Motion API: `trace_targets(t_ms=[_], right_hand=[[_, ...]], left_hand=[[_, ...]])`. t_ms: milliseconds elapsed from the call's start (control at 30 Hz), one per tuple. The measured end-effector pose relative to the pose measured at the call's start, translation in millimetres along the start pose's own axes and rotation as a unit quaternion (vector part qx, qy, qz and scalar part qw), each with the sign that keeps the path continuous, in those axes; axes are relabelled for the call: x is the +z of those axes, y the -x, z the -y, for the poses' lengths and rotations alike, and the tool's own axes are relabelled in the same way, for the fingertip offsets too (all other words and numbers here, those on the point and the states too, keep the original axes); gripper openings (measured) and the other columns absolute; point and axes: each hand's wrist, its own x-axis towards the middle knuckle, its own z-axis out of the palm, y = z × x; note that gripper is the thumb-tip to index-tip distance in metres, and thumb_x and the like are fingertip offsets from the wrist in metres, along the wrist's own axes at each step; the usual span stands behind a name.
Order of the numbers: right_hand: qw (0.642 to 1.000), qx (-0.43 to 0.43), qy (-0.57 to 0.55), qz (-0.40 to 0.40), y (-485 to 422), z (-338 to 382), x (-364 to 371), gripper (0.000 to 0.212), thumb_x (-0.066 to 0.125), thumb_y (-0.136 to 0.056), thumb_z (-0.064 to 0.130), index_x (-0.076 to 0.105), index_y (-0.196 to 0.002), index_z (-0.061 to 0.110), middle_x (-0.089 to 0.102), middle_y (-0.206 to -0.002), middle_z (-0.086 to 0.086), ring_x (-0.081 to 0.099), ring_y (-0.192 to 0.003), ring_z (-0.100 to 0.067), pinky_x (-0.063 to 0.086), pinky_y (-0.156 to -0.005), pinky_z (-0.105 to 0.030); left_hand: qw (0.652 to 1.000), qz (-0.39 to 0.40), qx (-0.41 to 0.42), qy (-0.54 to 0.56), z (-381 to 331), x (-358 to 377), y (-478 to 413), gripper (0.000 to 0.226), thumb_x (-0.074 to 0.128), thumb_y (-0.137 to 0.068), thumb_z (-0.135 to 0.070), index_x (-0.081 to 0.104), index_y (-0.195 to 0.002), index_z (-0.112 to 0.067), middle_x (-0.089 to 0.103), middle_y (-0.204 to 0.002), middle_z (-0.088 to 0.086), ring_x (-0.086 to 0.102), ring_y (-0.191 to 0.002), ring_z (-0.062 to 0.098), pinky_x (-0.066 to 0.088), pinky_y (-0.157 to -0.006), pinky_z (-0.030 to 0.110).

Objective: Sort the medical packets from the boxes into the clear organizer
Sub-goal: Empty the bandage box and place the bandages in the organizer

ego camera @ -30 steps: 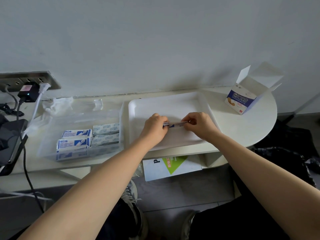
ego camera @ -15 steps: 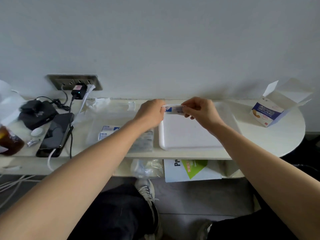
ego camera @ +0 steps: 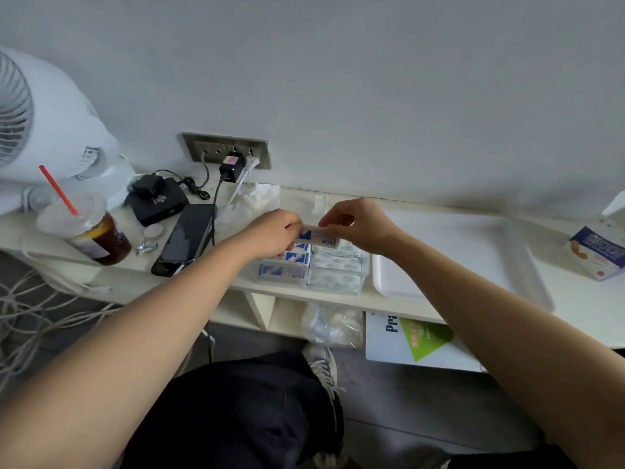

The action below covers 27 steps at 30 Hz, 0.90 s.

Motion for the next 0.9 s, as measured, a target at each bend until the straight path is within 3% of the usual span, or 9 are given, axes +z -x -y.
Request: trace_targets(t_ms=[100,167,300,400,500,633,700,767,900], right_hand=[[1.0,0.014,0.01,0.013,-7.3,2.4,7.8,0.01,0.074,-0.079,0.014,0.075,-0.089,0.015,0.073,-0.088,-0.003,0.063,-0.077,-0.015,0.051,-0.069,-0.022],[0.999,0.034,0.004,0.021,-11.6,4.9,12.6,0.011,0.073,-0.079,0.011,0.075,-0.09,0.013,0.073,-0.087,-0.002,0.062,-0.076,-0.01,0.047,-0.07,-0.018],[0.991,0.086,-0.039,0.092,-15.6,11.4,25.4,0.013,0.075,-0.078,0.007,0.075,-0.091,0.009,0.069,-0.076,-0.001,0.058,-0.066,-0.008,0.047,-0.063,-0.018],[0.986,0.101,-0.013,0.133,-19.3,16.0,43.2,0.014,0.075,-0.077,0.006,0.075,-0.091,0.008,0.065,-0.066,0.001,0.057,-0.057,-0.007,0.042,-0.051,-0.012],[0.984,0.109,0.033,0.135,-22.5,16.5,57.6,0.017,0.074,-0.077,0.006,0.077,-0.093,0.008,0.066,-0.07,0.001,0.056,-0.055,-0.007,0.042,-0.05,-0.011],[0.987,0.092,0.057,0.12,-22.1,16.7,55.8,0.017,0.073,-0.079,0.01,0.077,-0.096,0.008,0.072,-0.087,-0.005,0.059,-0.062,-0.006,0.044,-0.055,-0.01],[0.994,0.074,0.028,0.081,-22.3,15.1,46.0,0.014,0.071,-0.082,0.011,0.076,-0.095,0.009,0.073,-0.086,-0.004,0.058,-0.053,0.001,0.041,-0.05,-0.006],[0.998,0.063,-0.005,-0.017,-23.4,8.5,31.3,0.012,0.066,-0.087,0.013,0.075,-0.095,0.011,0.071,-0.085,-0.001,0.056,-0.051,0.003,0.042,-0.055,-0.009],[0.965,0.134,-0.016,-0.223,-30.8,-22.2,8.6,0.024,0.056,-0.09,0.015,0.067,-0.111,0.012,0.059,-0.114,-0.011,0.059,-0.09,-0.018,0.041,-0.082,-0.02]], left_hand=[[0.998,-0.027,-0.005,-0.048,9.7,-4.8,2.0,0.021,0.044,-0.098,-0.023,0.064,-0.093,-0.016,0.065,-0.07,-0.002,0.063,-0.066,0.021,0.05,-0.068,0.031],[0.993,-0.094,-0.021,-0.074,18.8,-10.4,3.1,0.017,0.049,-0.095,-0.027,0.065,-0.088,-0.021,0.068,-0.074,-0.003,0.065,-0.071,0.019,0.05,-0.066,0.029],[0.969,-0.222,-0.065,-0.082,37.3,-16.2,2.7,0.018,0.049,-0.094,-0.023,0.065,-0.102,-0.02,0.067,-0.11,0.001,0.061,-0.092,0.022,0.041,-0.071,0.027],[0.968,-0.214,-0.113,-0.059,48.4,-13.1,0.8,0.027,0.049,-0.094,-0.023,0.056,-0.119,-0.016,0.062,-0.119,0.007,0.058,-0.104,0.026,0.041,-0.08,0.03],[0.974,-0.169,-0.141,-0.047,52.4,-9.2,1.4,0.036,0.052,-0.093,-0.024,0.051,-0.128,-0.015,0.06,-0.123,0.008,0.058,-0.107,0.027,0.041,-0.082,0.03],[0.978,-0.156,-0.136,-0.005,55.0,-6.5,2.1,0.024,0.057,-0.089,-0.019,0.062,-0.112,-0.014,0.066,-0.113,0.009,0.065,-0.094,0.031,0.049,-0.083,0.036],[0.977,-0.154,-0.144,0.03,56.6,-6.5,2.0,0.025,0.058,-0.089,-0.022,0.061,-0.113,-0.018,0.066,-0.115,0.006,0.065,-0.096,0.03,0.051,-0.085,0.035],[0.976,-0.15,-0.15,0.051,57.2,-6.0,2.0,0.026,0.057,-0.089,-0.025,0.06,-0.115,-0.021,0.065,-0.116,0.004,0.065,-0.098,0.029,0.052,-0.085,0.036],[0.973,-0.165,-0.148,0.061,57.6,-4.0,3.0,0.025,0.054,-0.091,-0.023,0.059,-0.116,-0.022,0.061,-0.112,0.004,0.062,-0.098,0.029,0.049,-0.081,0.034]])
